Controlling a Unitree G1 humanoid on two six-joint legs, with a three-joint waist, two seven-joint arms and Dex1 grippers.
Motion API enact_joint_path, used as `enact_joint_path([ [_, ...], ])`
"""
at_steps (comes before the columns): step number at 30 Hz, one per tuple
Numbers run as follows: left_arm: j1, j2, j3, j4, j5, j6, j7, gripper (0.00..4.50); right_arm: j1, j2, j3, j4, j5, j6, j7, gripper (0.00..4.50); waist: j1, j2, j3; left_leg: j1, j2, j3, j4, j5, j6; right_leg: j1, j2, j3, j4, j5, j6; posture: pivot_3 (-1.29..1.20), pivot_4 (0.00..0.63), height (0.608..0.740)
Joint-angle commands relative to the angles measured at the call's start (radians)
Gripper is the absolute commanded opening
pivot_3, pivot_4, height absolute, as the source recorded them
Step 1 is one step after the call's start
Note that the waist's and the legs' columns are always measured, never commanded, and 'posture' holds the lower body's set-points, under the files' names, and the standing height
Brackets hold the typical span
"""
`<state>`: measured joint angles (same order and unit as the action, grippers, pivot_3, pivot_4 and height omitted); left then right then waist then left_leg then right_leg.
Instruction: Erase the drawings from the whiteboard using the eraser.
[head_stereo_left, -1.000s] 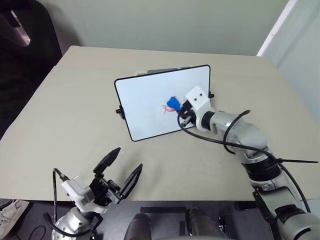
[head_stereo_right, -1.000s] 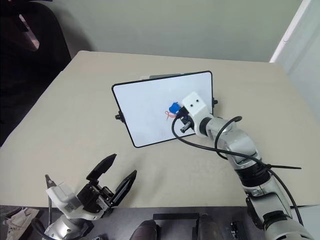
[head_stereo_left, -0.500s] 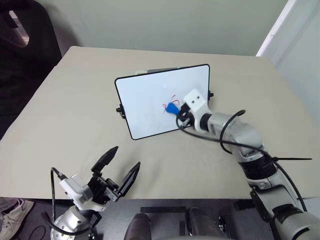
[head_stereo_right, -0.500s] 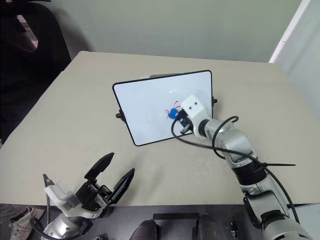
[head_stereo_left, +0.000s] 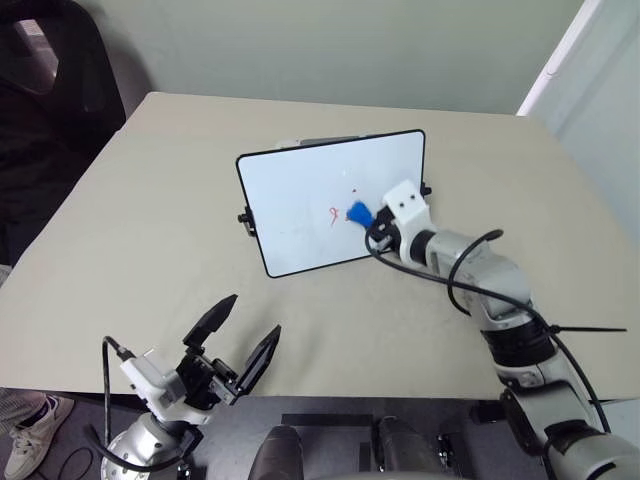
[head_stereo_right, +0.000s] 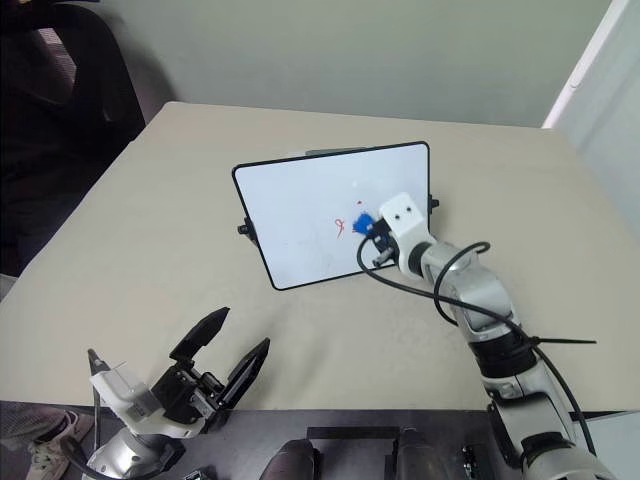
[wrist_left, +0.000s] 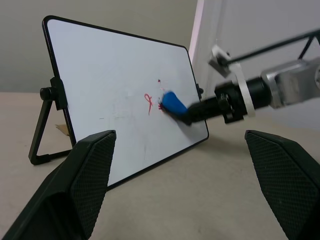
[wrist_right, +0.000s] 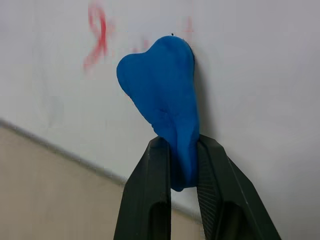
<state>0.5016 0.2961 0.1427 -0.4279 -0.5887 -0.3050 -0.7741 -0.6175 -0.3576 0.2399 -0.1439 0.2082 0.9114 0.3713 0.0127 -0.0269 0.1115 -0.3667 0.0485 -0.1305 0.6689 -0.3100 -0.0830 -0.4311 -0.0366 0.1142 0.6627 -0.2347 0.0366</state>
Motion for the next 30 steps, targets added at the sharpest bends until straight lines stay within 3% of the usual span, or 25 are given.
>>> enact_joint_path([
  [1, 0.001, 0.0, 0.011, -0.022, -0.011, -0.006, 0.0, 4.5, -0.015, -0.011, -0.01, -0.025, -0.027, 0.011, -0.005, 0.42, -0.004, 0.0, 0.0, 0.0, 0.0, 0.0, 0.0, 0.0, 0.0, 0.0, 0.0, 0.0, 0.0, 0.0, 0.0, 0.0, 0.15, 0.74],
  [15, -0.006, 0.001, 0.014, -0.02, -0.019, -0.001, 0.001, 4.5, -0.27, 0.029, -0.064, 0.029, -0.043, 0.054, -0.035, 0.42, -0.009, 0.002, 0.001, -0.001, 0.0, 0.0, -0.003, 0.0, 0.001, -0.004, 0.0, 0.0, 0.0, 0.0, -0.001, 0.0, 0.15, 0.74],
  [30, -0.009, 0.003, 0.025, -0.023, -0.025, 0.001, 0.0, 4.5, -0.056, -0.029, 0.01, -0.118, -0.034, 0.197, -0.002, 0.42, -0.008, 0.001, 0.001, -0.001, 0.0, 0.0, 0.0, 0.0, 0.0, -0.001, 0.001, 0.0, 0.0, 0.0, -0.002, 0.0, 0.15, 0.74],
])
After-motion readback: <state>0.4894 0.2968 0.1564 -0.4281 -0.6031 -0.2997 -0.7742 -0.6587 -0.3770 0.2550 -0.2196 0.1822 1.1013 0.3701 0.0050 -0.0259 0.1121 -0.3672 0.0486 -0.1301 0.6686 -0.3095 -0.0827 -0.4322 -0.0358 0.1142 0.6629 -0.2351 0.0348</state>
